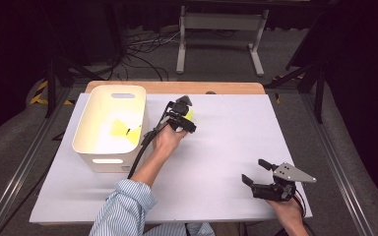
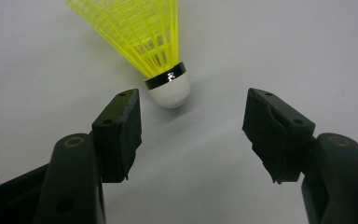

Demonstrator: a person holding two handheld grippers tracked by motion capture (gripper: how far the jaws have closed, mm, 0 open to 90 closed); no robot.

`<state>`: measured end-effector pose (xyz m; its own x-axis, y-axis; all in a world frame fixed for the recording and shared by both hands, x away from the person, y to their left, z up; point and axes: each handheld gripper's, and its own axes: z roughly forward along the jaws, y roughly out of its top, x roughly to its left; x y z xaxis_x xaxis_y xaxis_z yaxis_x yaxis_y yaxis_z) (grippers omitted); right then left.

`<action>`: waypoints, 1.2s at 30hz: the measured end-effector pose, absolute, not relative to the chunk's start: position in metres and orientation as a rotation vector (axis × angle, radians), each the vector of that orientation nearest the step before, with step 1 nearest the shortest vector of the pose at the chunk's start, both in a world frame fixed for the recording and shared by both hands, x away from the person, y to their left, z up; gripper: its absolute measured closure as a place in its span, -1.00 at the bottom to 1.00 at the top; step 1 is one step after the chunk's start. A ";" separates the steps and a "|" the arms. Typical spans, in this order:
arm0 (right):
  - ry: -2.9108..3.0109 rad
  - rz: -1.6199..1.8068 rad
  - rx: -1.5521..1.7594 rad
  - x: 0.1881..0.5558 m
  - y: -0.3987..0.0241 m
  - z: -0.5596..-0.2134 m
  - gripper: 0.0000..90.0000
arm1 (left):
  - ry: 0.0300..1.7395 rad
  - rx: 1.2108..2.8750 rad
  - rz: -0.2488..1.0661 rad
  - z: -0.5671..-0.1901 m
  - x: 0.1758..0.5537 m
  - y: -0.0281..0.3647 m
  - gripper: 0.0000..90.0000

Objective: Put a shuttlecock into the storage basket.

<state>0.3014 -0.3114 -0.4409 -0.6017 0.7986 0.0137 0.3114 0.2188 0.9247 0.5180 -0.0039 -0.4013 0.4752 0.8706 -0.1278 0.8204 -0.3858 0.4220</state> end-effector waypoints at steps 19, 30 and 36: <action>2.035 1.364 1.013 0.302 -0.311 -0.441 -0.66 | 1.461 2.267 0.127 -0.416 0.530 -0.002 -0.13; 2.040 1.365 1.012 0.302 -0.311 -0.441 -0.66 | 1.480 2.259 0.128 -0.422 0.534 -0.004 -0.10; 2.043 1.350 0.993 0.302 -0.309 -0.441 -0.66 | 1.481 2.259 0.134 -0.422 0.535 -0.006 -0.08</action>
